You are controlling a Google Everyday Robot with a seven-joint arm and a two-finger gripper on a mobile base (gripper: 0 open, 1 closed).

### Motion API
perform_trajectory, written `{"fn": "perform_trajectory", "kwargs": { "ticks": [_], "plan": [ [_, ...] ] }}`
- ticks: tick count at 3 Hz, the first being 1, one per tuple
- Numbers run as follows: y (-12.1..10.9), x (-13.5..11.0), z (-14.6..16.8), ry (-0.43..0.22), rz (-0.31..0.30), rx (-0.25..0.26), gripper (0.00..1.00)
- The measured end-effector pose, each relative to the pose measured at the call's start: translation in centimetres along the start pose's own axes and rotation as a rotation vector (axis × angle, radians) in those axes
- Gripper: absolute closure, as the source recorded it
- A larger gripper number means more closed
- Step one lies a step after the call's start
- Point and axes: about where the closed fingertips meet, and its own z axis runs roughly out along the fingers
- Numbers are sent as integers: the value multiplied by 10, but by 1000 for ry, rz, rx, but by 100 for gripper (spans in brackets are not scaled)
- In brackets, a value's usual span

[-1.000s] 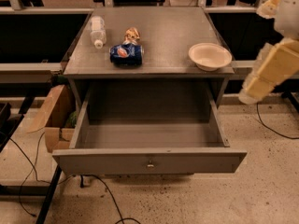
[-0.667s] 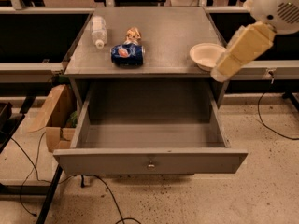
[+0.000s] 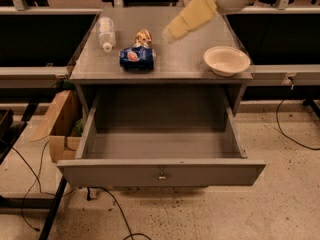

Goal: Place pepsi can into top drawer

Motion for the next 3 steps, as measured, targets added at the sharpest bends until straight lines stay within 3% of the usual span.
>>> {"fn": "perform_trajectory", "kwargs": {
  "ticks": [1,2,3],
  "plan": [
    [3,-10,9,-7,85,-16,0],
    [2,-10,12,-9,97,-16,0],
    [0,-14,26,-17,147,-16,0]
  ]
}}
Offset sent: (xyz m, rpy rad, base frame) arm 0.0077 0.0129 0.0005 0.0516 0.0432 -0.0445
